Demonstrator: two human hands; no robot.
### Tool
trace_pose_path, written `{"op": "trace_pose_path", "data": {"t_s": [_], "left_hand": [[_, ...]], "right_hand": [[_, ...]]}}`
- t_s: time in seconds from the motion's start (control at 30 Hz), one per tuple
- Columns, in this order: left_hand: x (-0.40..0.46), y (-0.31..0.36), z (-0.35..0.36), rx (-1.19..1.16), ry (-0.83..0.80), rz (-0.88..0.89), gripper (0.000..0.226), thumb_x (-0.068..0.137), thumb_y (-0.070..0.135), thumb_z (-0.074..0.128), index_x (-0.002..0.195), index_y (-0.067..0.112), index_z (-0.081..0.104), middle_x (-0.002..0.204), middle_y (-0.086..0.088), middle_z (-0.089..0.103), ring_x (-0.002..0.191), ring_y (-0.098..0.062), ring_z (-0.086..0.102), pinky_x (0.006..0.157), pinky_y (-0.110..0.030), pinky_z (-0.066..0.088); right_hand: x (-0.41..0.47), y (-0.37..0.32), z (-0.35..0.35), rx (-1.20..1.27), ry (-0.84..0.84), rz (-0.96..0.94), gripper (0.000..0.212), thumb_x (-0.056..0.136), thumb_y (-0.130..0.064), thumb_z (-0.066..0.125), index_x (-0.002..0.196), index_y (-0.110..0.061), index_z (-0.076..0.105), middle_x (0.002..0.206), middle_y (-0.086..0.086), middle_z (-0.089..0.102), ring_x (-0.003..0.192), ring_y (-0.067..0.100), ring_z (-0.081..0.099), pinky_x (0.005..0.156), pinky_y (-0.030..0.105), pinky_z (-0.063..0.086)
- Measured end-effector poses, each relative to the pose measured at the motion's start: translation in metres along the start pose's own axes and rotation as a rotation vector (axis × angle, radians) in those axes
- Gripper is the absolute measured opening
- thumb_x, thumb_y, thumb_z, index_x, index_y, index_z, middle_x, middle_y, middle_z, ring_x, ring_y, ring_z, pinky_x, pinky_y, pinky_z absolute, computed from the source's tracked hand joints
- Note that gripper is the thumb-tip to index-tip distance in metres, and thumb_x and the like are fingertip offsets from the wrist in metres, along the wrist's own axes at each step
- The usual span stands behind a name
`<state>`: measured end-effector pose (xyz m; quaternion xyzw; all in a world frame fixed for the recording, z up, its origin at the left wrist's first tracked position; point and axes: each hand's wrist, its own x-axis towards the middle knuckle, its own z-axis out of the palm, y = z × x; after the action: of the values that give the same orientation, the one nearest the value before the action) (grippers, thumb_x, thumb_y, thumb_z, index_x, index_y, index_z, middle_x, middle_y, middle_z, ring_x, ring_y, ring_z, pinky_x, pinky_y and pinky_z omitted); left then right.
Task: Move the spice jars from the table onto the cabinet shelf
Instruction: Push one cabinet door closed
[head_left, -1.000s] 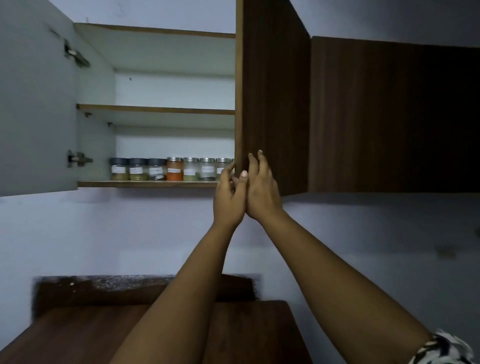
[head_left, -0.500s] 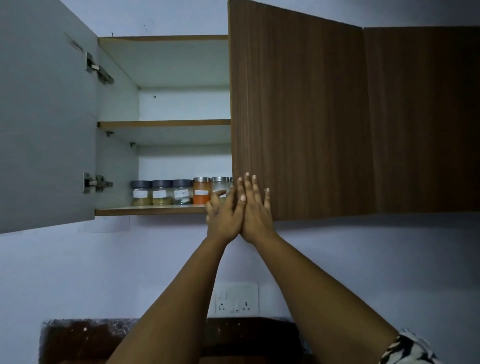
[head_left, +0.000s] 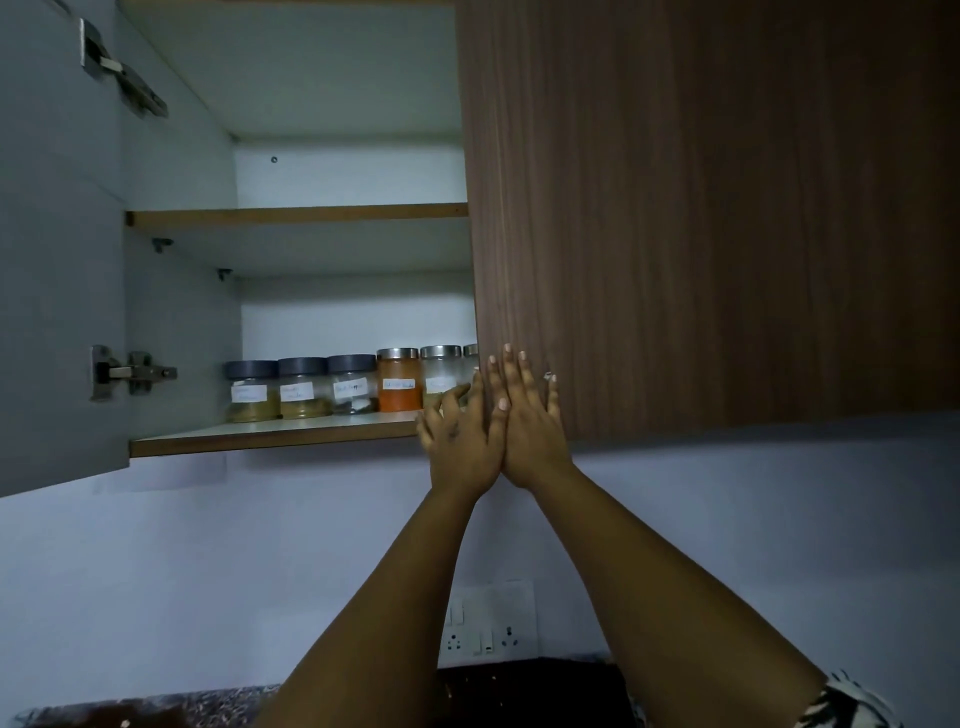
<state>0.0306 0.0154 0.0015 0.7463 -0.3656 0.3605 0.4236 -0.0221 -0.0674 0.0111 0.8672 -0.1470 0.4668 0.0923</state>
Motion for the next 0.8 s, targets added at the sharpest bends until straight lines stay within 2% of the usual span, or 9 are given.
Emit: {"op": "trace_pose_path", "data": {"t_s": [0.33, 0.57, 0.7, 0.8], "left_hand": [[0.006, -0.02, 0.009, -0.033, 0.03, 0.07, 0.054, 0.101, 0.05, 0.033, 0.152, 0.034, 0.026, 0.147, -0.003, 0.038, 0.141, -0.025, 0.02, 0.118, -0.05, 0.006], [-0.001, -0.02, 0.016, 0.003, 0.048, 0.106, 0.058, 0.1, 0.046, 0.036, 0.153, 0.025, 0.024, 0.149, -0.008, 0.037, 0.142, -0.027, 0.021, 0.119, -0.047, 0.004], [-0.025, -0.027, 0.016, 0.056, 0.002, 0.139, 0.065, 0.098, 0.051, 0.04, 0.153, 0.022, 0.024, 0.156, -0.015, 0.026, 0.148, -0.031, 0.013, 0.12, -0.048, 0.003], [-0.047, -0.028, 0.011, 0.088, -0.019, 0.138, 0.067, 0.097, 0.053, 0.041, 0.153, 0.019, 0.025, 0.16, -0.017, 0.016, 0.15, -0.032, 0.003, 0.12, -0.046, -0.001]], "right_hand": [[0.009, 0.002, 0.021, -0.036, 0.008, 0.002, 0.084, 0.097, -0.048, 0.035, 0.15, -0.019, -0.024, 0.151, 0.0, -0.041, 0.14, 0.02, -0.037, 0.114, 0.052, -0.017], [-0.001, 0.008, 0.022, -0.06, -0.071, -0.049, 0.089, 0.097, -0.042, 0.04, 0.144, -0.023, -0.033, 0.15, 0.005, -0.044, 0.14, 0.024, -0.038, 0.117, 0.053, -0.016], [-0.028, 0.015, 0.023, -0.022, -0.186, -0.08, 0.081, 0.1, -0.047, 0.03, 0.141, -0.025, -0.037, 0.149, 0.002, -0.045, 0.14, 0.021, -0.039, 0.116, 0.045, -0.018], [-0.046, 0.015, 0.019, 0.029, -0.257, -0.067, 0.074, 0.102, -0.042, 0.03, 0.146, -0.025, -0.027, 0.153, 0.001, -0.038, 0.144, 0.02, -0.031, 0.117, 0.041, -0.014]]}}
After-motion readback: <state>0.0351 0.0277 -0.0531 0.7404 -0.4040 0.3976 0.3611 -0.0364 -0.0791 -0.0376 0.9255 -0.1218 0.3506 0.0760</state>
